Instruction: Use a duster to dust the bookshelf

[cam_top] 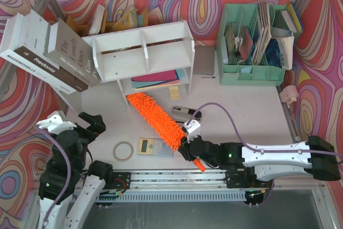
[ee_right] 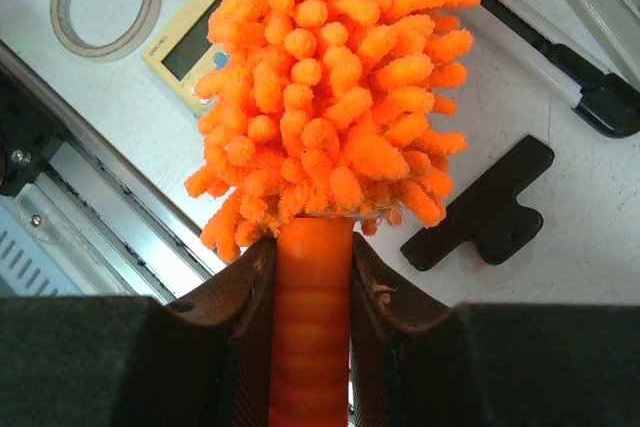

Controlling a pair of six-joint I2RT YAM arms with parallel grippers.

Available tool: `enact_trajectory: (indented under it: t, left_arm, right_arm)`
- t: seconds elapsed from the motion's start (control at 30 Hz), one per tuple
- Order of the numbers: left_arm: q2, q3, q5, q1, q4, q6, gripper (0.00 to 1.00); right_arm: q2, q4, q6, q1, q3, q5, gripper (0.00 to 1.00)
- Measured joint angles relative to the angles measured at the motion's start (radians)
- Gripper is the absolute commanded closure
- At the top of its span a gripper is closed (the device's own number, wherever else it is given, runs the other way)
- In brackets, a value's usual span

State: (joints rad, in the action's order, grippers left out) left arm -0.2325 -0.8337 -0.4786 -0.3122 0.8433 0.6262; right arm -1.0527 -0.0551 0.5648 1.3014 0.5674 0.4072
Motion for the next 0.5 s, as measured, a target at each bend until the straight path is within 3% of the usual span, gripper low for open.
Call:
enact_trajectory:
  t: [0.5]
  left_arm:
    - [0.000,0.000,0.000,0.000,0.000,0.000,0.02]
  right_arm:
    - [-0.080,-0.016,0.016,0.001,0.000,0.006,1.00]
